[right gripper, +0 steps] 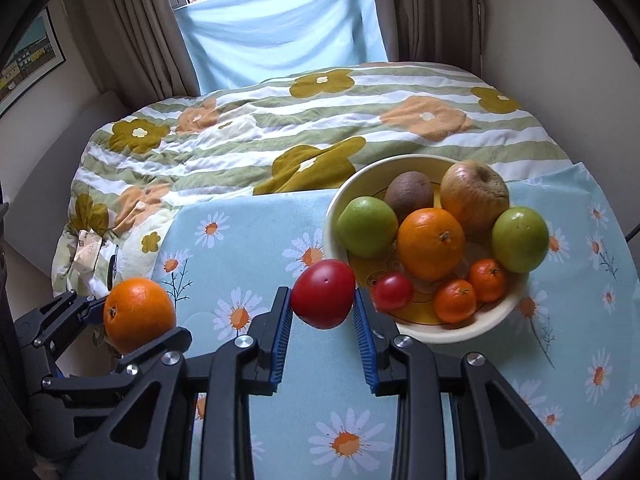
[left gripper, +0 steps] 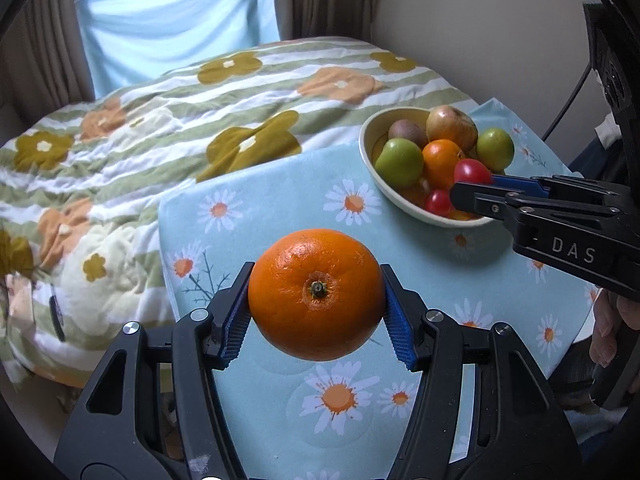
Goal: Organize fruits
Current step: 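Carry the orange and tomato to the bowl and release the orange from the left tool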
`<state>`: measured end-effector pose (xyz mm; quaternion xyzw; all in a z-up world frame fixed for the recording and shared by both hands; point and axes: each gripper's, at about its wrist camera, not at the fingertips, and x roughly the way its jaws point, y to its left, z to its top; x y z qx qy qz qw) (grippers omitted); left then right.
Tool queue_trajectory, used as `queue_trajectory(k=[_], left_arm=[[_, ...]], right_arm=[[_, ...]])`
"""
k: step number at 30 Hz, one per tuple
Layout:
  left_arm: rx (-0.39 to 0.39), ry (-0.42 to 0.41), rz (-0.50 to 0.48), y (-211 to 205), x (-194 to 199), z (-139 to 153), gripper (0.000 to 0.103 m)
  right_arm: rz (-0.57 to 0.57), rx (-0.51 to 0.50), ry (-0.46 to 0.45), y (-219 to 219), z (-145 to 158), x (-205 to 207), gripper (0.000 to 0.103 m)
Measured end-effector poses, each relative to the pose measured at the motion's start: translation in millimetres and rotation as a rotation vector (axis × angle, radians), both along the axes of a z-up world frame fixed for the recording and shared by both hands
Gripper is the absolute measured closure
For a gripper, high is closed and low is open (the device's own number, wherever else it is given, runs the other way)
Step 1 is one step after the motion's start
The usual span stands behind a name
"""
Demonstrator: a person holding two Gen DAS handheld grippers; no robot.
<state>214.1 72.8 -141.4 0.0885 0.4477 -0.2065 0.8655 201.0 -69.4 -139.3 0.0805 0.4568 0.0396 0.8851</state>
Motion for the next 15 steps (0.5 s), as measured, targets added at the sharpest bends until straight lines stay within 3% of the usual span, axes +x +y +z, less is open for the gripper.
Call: queue_trajectory(k=[7, 15], left_arm=[[-0.023, -0.009, 0.013, -38, 9, 16, 0.039], [-0.043, 0.024, 0.032, -88, 26, 7, 0.039]], right_arm=[[-0.008, -0.019, -0.006, -43, 14, -7, 0.074], [0.016, -0.036, -0.001, -90, 17, -9, 0.074]])
